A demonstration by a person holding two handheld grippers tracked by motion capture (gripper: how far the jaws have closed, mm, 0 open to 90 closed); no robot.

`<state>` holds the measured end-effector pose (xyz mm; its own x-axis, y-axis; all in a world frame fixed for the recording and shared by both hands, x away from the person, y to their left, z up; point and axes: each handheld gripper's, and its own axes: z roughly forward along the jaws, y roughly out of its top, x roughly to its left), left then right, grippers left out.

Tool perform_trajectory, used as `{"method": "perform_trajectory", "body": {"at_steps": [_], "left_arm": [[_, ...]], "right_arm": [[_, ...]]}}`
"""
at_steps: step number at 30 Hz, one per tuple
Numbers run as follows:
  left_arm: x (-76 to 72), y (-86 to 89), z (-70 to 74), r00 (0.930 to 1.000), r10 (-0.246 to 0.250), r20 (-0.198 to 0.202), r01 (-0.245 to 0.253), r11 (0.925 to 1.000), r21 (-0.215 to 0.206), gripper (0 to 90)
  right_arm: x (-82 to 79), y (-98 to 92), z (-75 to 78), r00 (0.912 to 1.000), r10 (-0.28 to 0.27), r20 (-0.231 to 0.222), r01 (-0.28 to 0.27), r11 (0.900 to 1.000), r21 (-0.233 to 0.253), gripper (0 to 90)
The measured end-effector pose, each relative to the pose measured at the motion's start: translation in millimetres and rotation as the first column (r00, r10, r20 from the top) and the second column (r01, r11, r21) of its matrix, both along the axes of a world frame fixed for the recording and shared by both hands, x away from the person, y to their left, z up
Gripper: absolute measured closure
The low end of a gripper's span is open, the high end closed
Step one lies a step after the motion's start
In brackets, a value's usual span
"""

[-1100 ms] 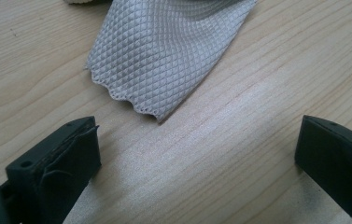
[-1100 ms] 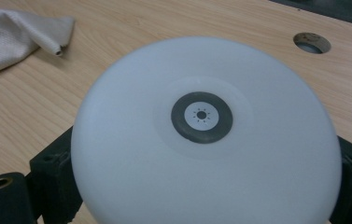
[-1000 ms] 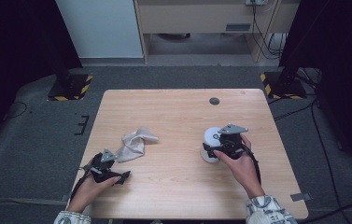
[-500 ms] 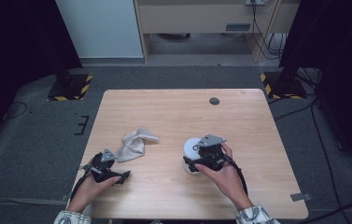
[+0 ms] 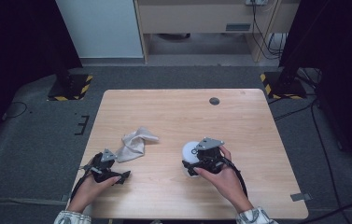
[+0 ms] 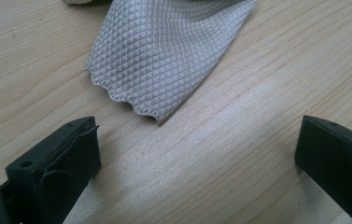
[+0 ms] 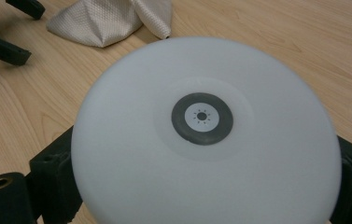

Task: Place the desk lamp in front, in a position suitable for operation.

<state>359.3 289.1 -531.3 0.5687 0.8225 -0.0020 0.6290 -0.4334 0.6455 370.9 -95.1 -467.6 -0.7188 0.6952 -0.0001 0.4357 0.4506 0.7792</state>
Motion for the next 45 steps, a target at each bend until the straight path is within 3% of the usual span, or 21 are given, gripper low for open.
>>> {"method": "perform_trajectory", "body": {"at_steps": [7,12,18,25,30,35,38,41,44,45], "left_arm": [[0.0,-0.2,0.0,1.0000,0.002,0.000,-0.002,1.0000,0.000,0.0],[1.3,-0.5,1.0,1.0000,0.008,-0.006,-0.008,0.9999,0.008,0.0],[0.4,1.8,4.7,0.9999,0.011,-0.002,-0.011,0.9997,0.024,3.9],[-0.8,7.0,19.2,0.9947,0.036,0.096,-0.033,0.9989,-0.034,12.8],[-4.0,10.1,33.5,0.9781,0.042,0.204,-0.032,0.9981,-0.052,30.2],[-0.9,13.0,36.5,0.9719,0.079,0.222,-0.063,0.9950,-0.078,41.5],[6.8,8.0,36.0,0.9695,0.087,0.229,-0.067,0.9935,-0.092,41.5],[19.6,-2.1,36.9,0.9657,0.064,0.251,-0.054,0.9973,-0.049,38.5],[26.8,-7.3,38.8,0.9622,0.054,0.267,-0.039,0.9975,-0.058,42.8],[34.8,-12.4,41.7,0.9551,0.036,0.294,-0.024,0.9986,-0.046,44.3]], "right_arm": [[-3.8,-4.4,-0.9,0.9993,0.025,0.029,-0.024,1.000,-0.016,4.5],[-10.4,-13.7,-3.4,0.9991,0.038,0.020,-0.038,0.999,-0.014,4.4],[-30.3,-39.1,-12.5,0.9992,0.040,0.008,-0.039,0.999,-0.034,4.1],[-47.5,-67.7,-17.3,0.9997,0.024,0.006,-0.024,0.998,-0.056,5.0],[-48.5,-90.0,-24.0,0.9997,-0.026,0.000,0.026,0.998,-0.061,7.4],[-38.5,-100.0,-27.6,0.9968,-0.076,-0.023,0.075,0.996,-0.049,9.1],[-37.4,-101.3,-28.7,0.9955,-0.092,-0.022,0.091,0.994,-0.056,9.1],[-36.5,-103.0,-29.5,0.9941,-0.106,-0.026,0.104,0.992,-0.066,9.1],[-35.0,-106.0,-31.5,0.9913,-0.127,-0.034,0.124,0.989,-0.085,11.0],[-34.7,-107.0,-31.7,0.9905,-0.134,-0.033,0.130,0.988,-0.088,11.7]]}}
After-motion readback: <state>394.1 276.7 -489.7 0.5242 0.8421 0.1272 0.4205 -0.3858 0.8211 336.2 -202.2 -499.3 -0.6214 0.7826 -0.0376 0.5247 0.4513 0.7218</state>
